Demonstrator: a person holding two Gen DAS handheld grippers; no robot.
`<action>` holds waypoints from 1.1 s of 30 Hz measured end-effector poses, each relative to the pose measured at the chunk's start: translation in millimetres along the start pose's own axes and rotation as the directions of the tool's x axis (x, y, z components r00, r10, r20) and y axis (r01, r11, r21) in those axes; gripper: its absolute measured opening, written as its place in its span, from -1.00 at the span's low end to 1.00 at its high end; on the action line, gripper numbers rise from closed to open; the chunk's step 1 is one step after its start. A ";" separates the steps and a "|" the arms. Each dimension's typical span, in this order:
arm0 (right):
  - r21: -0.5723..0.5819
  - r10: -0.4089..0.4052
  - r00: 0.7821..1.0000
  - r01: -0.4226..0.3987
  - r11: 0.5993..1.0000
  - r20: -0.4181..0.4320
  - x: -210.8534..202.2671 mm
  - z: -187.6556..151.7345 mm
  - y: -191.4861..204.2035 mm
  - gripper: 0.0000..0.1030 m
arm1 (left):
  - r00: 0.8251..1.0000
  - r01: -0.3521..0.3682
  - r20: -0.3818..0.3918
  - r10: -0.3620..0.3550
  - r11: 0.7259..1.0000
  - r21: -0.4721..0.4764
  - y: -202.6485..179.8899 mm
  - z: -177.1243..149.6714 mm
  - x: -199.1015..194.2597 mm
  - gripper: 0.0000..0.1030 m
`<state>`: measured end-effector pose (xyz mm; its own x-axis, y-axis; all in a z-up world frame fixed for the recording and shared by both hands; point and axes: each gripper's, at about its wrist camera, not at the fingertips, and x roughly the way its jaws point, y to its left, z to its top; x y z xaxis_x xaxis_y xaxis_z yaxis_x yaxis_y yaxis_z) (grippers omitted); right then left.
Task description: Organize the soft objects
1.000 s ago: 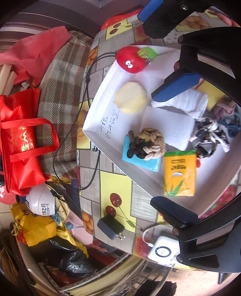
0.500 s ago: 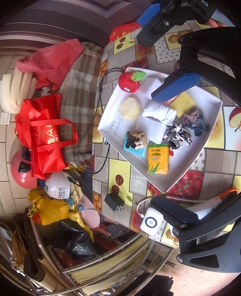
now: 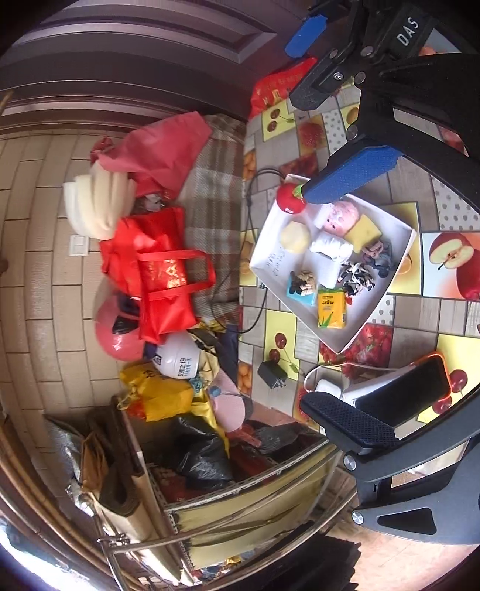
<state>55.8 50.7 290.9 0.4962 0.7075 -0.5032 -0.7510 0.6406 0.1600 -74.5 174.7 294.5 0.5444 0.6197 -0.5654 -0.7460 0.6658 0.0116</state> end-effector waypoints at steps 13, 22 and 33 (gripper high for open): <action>0.018 -0.175 0.982 0.174 0.985 0.071 -71.6 10.8 -12.7 1.00 | 0.998 0.054 0.041 -0.052 0.998 -0.042 4.9 -5.4 -66.6 0.99; 0.007 -0.290 0.949 0.291 0.957 0.121 -101.1 5.3 -18.6 1.00 | 0.993 -0.063 0.103 0.060 0.998 0.022 -3.5 -17.8 -97.7 0.99; 0.040 -0.307 0.950 0.305 0.952 0.065 -105.0 -12.4 -29.4 1.00 | 1.000 -0.022 0.007 0.022 0.999 0.049 -15.9 -35.0 -86.9 0.99</action>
<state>20.4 -46.1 328.5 0.7299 0.4946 -0.4718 -0.5460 0.8371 0.0328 -123.4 95.7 314.6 0.5305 0.6370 -0.5593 -0.7384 0.6713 0.0642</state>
